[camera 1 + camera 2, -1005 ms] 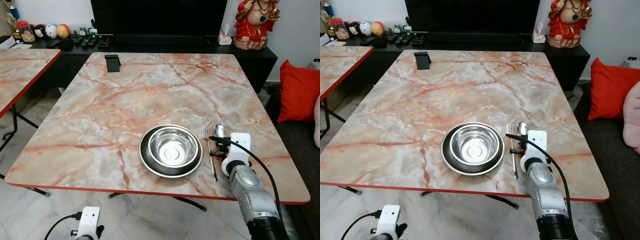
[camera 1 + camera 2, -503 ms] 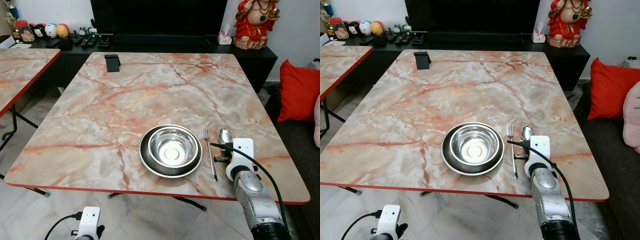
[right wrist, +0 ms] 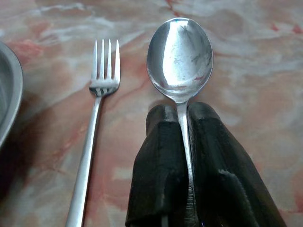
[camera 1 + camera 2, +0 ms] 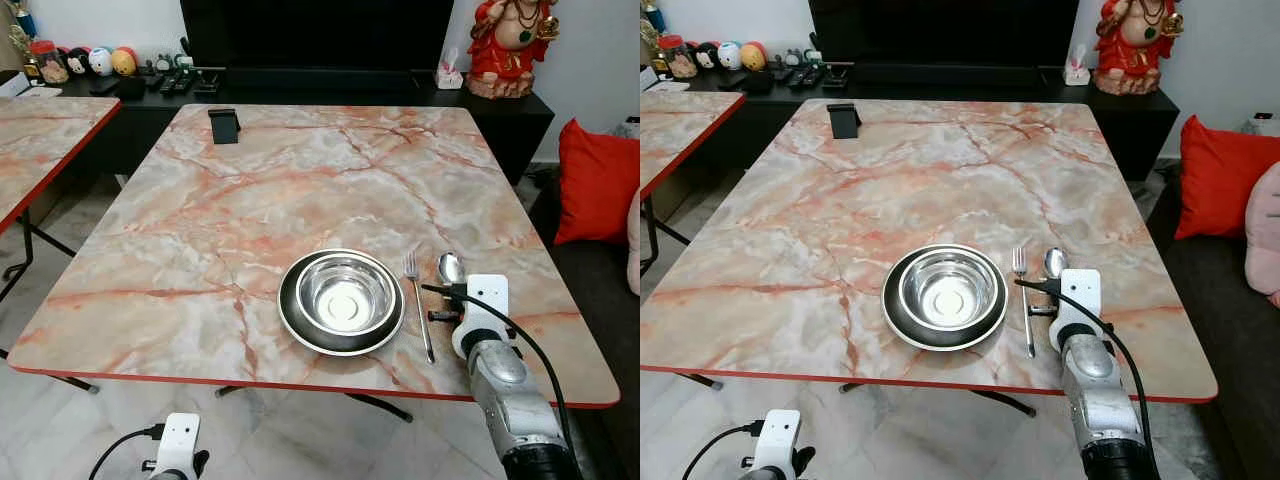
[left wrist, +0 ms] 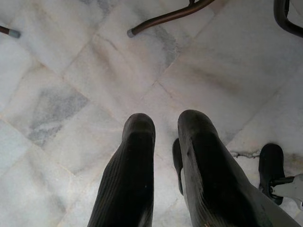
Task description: Setting the table
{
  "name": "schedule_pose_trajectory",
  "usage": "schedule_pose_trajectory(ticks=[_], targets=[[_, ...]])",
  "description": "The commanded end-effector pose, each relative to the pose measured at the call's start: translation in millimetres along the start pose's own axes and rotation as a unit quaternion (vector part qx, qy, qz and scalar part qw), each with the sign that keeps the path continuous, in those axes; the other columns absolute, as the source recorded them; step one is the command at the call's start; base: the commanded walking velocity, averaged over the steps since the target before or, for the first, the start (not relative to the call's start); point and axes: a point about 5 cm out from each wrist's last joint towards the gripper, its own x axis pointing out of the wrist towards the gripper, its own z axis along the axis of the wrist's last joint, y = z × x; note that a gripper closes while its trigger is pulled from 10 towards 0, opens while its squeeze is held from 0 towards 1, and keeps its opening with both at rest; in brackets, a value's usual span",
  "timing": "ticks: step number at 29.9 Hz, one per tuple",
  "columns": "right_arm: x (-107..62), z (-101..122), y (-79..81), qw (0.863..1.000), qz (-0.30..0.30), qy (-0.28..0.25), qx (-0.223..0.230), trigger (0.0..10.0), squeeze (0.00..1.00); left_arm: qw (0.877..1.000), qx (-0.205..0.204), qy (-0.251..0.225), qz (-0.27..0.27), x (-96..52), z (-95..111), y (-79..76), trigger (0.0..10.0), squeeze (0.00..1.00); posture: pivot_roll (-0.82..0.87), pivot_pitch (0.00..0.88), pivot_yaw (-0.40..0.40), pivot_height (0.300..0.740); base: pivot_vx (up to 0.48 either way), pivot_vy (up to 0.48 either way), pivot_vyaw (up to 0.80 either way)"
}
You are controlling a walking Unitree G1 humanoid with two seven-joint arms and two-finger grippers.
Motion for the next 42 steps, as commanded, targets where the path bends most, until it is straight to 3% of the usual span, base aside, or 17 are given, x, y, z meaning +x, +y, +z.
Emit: schedule_pose_trajectory(ticks=[1, 42], targets=[[1.4, 0, 1.2, 1.0, 0.002, -0.002, 0.007, 10.0, 0.0, 1.0, 0.002, 0.004, 0.003, -0.6, -2, 2.4, 10.0, 0.0, -0.01, 0.0, 0.004, 0.74, 0.0, 0.0, 0.0], [8.7, -8, 13.3, 1.0, 0.01, 0.007, 0.015, 10.0, 0.0, 1.0, 0.007, 0.004, -0.001, -0.9, -3, 2.1, 10.0, 0.0, -0.01, 0.0, 0.008, 0.74, 0.0, 0.0, 0.0]])
